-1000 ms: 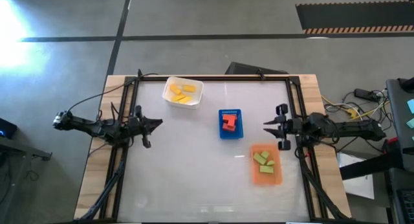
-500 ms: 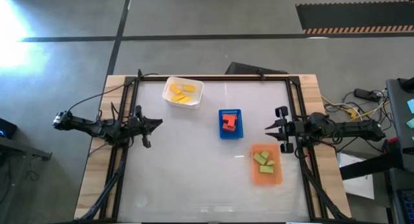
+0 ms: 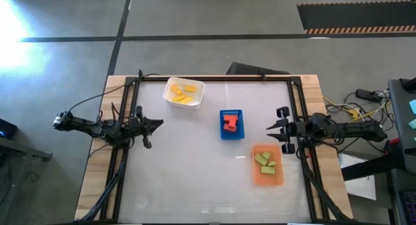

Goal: Sort & place blocks by color
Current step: Return to Home Position

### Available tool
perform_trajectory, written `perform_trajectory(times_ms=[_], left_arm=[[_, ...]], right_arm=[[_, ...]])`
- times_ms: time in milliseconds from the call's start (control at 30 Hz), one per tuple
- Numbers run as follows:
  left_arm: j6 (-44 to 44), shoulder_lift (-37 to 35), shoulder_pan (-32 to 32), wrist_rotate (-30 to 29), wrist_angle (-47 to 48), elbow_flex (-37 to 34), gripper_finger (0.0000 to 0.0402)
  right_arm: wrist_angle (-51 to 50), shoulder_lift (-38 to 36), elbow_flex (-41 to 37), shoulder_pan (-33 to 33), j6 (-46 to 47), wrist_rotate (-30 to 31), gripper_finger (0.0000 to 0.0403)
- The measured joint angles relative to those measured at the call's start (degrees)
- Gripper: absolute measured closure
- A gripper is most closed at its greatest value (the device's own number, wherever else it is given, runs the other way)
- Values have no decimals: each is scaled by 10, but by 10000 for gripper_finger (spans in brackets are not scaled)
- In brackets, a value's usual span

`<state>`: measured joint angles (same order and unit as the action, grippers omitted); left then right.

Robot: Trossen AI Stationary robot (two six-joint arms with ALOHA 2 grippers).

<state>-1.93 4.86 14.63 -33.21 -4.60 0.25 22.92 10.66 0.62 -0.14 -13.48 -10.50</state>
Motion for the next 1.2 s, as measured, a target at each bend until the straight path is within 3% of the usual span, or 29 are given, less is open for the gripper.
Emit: perform_trajectory(times_ms=[367,1200], left_arm=[[0,0,0,0,0,0,395],[0,0,0,0,-1,0,395]], right_arm=[[0,0,0,0,0,0,335],[0,0,0,0,0,0,325]])
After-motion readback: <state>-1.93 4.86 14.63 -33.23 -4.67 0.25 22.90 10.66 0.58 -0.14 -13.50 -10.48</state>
